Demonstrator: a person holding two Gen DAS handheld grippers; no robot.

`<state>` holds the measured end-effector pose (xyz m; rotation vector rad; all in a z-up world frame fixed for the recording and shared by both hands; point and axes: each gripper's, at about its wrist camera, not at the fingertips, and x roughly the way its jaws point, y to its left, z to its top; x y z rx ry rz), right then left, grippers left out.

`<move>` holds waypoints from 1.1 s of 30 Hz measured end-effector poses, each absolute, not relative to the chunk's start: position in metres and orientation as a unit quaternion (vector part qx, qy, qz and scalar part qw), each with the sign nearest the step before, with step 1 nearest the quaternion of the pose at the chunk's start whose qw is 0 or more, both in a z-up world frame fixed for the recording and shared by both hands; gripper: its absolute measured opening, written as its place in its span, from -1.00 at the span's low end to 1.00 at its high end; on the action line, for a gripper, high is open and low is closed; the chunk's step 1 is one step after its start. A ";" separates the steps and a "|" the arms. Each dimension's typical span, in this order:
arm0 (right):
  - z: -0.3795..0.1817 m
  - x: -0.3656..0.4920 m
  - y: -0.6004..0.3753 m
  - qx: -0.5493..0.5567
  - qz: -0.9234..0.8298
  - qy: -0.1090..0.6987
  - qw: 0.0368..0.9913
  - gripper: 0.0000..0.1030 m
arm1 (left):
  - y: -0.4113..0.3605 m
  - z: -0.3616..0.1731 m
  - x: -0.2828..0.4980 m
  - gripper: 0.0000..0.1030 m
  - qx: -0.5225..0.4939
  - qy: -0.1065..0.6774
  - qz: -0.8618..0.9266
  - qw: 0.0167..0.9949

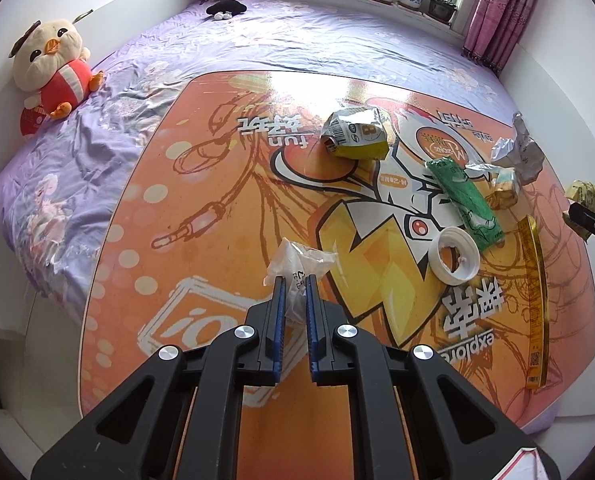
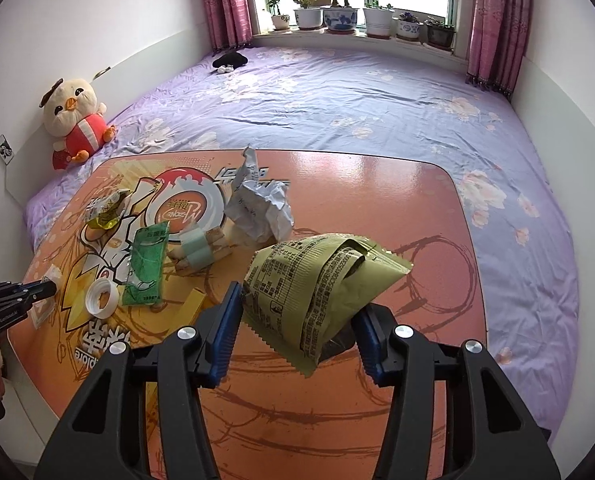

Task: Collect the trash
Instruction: 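Carry the tissue and wrapper with both tools over the wastebasket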

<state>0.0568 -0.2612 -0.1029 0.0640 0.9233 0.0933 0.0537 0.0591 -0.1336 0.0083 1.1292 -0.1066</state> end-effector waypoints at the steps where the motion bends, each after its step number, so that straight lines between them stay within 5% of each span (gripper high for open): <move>1: -0.101 0.052 -0.256 0.031 0.049 0.445 0.893 0.04 | 0.061 -0.132 0.049 -0.80 0.004 0.535 -0.048 0.843; 18: -0.062 -0.030 -0.086 -0.032 0.255 0.422 0.869 0.04 | 0.150 -0.093 -0.066 -0.80 -0.044 0.514 0.024 0.856; 33: -0.102 -0.099 0.112 -0.132 0.446 0.443 0.766 0.04 | 0.280 -0.132 -0.192 -0.80 -0.113 0.532 0.149 0.826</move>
